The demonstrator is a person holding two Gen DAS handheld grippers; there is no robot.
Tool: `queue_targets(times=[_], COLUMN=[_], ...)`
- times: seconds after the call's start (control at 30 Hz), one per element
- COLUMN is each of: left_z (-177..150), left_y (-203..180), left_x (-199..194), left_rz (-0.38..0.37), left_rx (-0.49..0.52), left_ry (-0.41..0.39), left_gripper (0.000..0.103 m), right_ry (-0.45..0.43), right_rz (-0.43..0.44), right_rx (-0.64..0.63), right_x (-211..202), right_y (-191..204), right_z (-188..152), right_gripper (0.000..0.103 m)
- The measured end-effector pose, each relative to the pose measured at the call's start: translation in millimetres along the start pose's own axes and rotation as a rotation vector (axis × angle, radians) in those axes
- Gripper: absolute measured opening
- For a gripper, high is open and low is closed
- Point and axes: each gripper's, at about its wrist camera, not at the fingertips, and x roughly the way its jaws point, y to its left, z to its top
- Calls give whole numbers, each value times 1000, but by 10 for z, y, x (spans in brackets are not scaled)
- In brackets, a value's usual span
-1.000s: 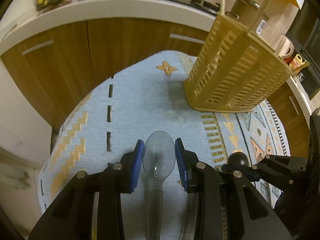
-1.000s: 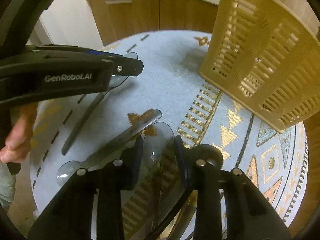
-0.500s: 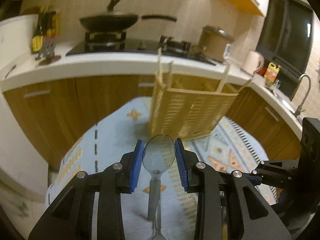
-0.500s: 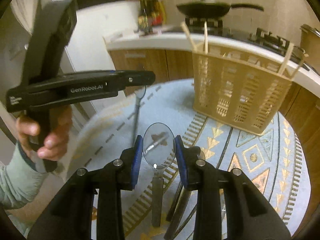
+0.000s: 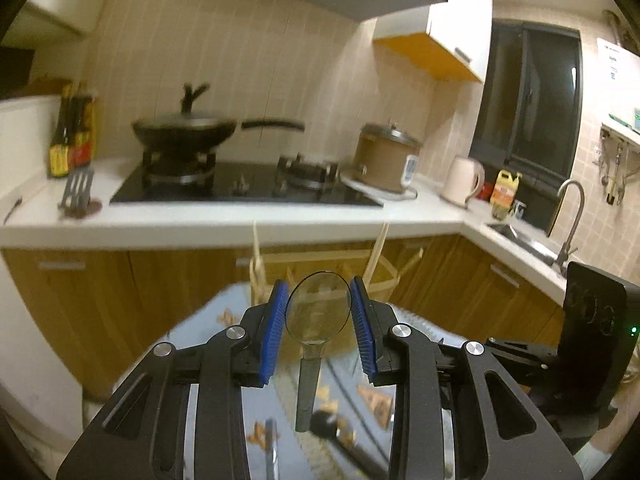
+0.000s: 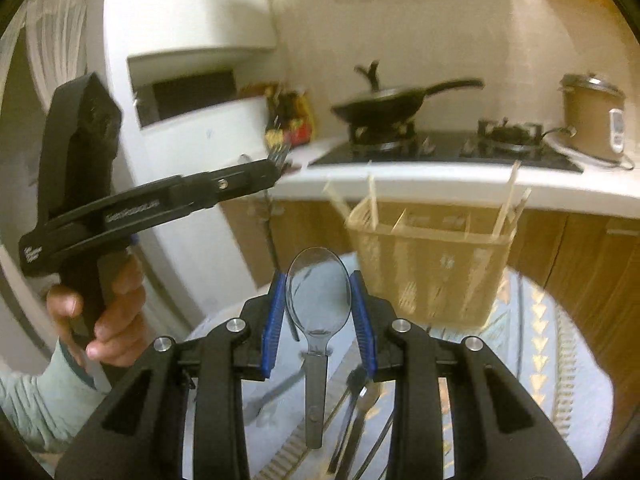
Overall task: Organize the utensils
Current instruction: 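Lift the clear spoon into the caddy with the left gripper while the right gripper carries a clear spoon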
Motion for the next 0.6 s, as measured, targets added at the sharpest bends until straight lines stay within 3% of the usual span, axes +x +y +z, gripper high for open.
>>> queue_targets(times=[0.27,0.6], left_z=[495,788], left_y=[-140,-131], left_x=[194,719], left_rz=[-33,-9], left_rx=[-12,-25], left_ry=[-109,-144], left_gripper=[30,30], right_ry=[-135,-279], right_rz=[-139,-297], right_rx=[68,86], right_x=[-18,125], right_y=[-430,-878], right_z=[576,1179], right_gripper=[29,29])
